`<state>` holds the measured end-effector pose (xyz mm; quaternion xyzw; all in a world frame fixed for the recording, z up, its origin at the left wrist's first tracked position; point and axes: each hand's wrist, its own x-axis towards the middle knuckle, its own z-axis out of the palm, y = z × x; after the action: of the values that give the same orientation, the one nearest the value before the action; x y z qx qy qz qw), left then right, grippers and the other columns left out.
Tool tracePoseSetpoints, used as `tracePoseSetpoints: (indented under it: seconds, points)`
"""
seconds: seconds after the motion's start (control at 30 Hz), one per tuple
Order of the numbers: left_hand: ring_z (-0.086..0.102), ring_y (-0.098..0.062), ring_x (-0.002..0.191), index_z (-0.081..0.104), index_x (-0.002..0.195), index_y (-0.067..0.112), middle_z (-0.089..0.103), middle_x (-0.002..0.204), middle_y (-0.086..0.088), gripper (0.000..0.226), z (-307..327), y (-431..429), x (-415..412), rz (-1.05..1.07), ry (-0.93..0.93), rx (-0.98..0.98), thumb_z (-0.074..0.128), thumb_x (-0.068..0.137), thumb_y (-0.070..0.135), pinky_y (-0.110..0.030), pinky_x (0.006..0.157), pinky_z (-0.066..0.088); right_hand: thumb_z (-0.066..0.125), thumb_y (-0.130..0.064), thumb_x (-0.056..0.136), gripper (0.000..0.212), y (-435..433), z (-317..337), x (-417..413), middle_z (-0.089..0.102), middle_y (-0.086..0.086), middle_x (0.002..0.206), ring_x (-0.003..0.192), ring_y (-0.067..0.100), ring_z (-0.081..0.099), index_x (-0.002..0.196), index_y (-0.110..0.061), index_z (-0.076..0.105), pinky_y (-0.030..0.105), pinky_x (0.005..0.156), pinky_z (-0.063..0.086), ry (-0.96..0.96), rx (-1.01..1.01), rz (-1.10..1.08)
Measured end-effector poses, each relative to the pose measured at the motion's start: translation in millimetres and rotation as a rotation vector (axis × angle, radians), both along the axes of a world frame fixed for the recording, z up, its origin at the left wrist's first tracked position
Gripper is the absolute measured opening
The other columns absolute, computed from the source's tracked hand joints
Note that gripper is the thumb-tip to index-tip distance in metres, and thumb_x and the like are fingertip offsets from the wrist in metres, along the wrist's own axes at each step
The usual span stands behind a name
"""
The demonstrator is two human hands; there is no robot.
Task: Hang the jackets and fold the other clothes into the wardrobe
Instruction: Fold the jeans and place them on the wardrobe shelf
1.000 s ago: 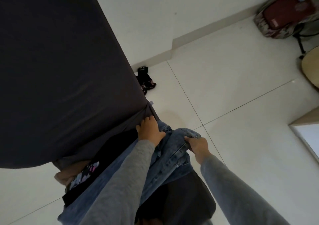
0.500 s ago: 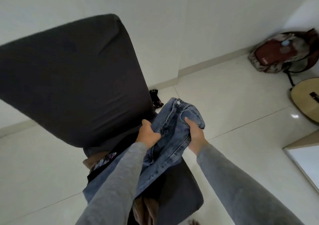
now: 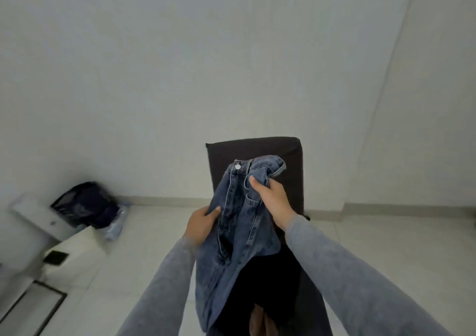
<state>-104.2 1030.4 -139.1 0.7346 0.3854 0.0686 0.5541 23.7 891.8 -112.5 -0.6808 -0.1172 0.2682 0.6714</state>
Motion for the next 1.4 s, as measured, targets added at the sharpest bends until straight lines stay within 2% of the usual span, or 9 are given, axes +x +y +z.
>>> tracePoseSetpoints:
  seconds: [0.1,0.33,0.53,0.77,0.87,1.0,1.17,1.27,1.4]
  points:
    - [0.064,-0.027,0.102,0.066,0.101,0.014,0.069,0.104,-0.007,0.014,38.7,14.1,-59.3,0.115,-0.134,0.033,0.056,0.094,0.021,-0.041,0.093,0.05,0.051,-0.043,0.094,0.056,41.2,49.5,-37.7,0.059,0.033,0.097,0.089,0.045,0.059,0.096,0.012,0.058,0.045,0.072,0.048,-0.159,0.018,0.047]
    - [0.062,-0.023,0.088,0.064,0.101,0.007,0.067,0.097,-0.009,0.017,129.9,49.0,-178.0,0.364,-0.49,-0.174,0.05,0.092,0.003,-0.034,0.081,0.052,0.05,-0.042,0.094,0.042,125.4,169.3,-134.8,0.041,0.007,0.063,0.06,0.019,0.04,0.065,-0.016,0.037,0.031,0.062,0.028,-0.372,0.233,0.157]
    - [0.067,-0.019,0.071,0.067,0.093,0.006,0.069,0.082,-0.009,0.037,196.8,87.0,-229.5,0.467,-0.838,-0.305,0.041,0.099,0.031,-0.029,0.063,0.057,0.055,-0.043,0.092,0.049,166.4,272.1,-191.7,0.026,-0.001,0.058,0.054,0.014,0.025,0.06,-0.021,0.025,0.03,0.059,0.021,-0.394,0.485,0.1]
    - [0.056,-0.025,0.092,0.039,0.129,0.011,0.053,0.124,-0.011,0.034,184.0,130.0,-243.2,0.567,-0.655,-0.209,0.042,0.1,0.029,-0.031,0.07,0.049,0.063,-0.041,0.087,0.046,177.6,312.0,-225.6,0.034,0.006,0.065,0.067,0.022,0.032,0.06,-0.021,0.031,0.034,0.063,0.028,-0.399,0.651,0.129]
    - [0.044,-0.025,0.124,0.018,0.143,0.026,0.03,0.149,-0.005,0.076,174.1,145.8,-242.4,0.485,-0.661,-0.143,0.064,0.084,0.039,-0.049,0.102,0.04,0.065,-0.036,0.086,0.045,169.0,316.1,-223.0,0.036,0.007,0.062,0.065,0.023,0.035,0.057,-0.02,0.034,0.034,0.062,0.03,-0.363,0.68,0.072]
    - [0.027,-0.019,0.138,0.007,0.144,0.042,0.03,0.147,0.006,0.11,180.9,147.3,-227.6,0.26,-0.704,-0.197,0.069,0.058,0.071,-0.063,0.11,0.017,0.067,-0.028,0.085,0.039,147.8,324.6,-210.4,0.051,0.0,0.057,0.053,0.015,0.049,0.057,-0.016,0.043,0.024,0.055,0.043,-0.273,0.739,-0.026]
    - [0.042,-0.025,0.133,0.036,0.143,0.019,0.052,0.138,-0.01,0.106,189.3,155.0,-201.8,-0.058,-0.735,-0.379,0.063,0.06,0.08,-0.057,0.113,0.02,0.071,-0.036,0.076,0.031,125.4,330.5,-206.8,0.066,0.016,0.09,0.082,0.029,0.063,0.084,-0.007,0.065,0.047,0.083,0.053,-0.216,0.715,0.053]
    - [0.037,-0.029,0.127,0.041,0.138,-0.001,0.037,0.145,-0.022,0.112,192.4,151.5,-187.6,-0.16,-0.697,-0.531,0.065,0.062,0.077,-0.046,0.118,0.014,0.066,-0.033,0.084,0.029,106.9,331.3,-205.1,0.067,0.014,0.086,0.077,0.029,0.064,0.09,-0.005,0.067,0.044,0.079,0.054,-0.219,0.711,0.045]
    - [0.05,-0.027,0.123,0.055,0.13,0.011,0.055,0.133,-0.011,0.106,181.8,113.9,-166.7,-0.249,-0.407,-0.446,0.043,0.062,0.092,-0.044,0.112,0.029,0.064,-0.038,0.084,0.033,84.3,328.5,-201.5,0.068,0.013,0.086,0.072,0.027,0.066,0.094,-0.006,0.066,0.035,0.067,0.056,-0.208,0.715,0.01]
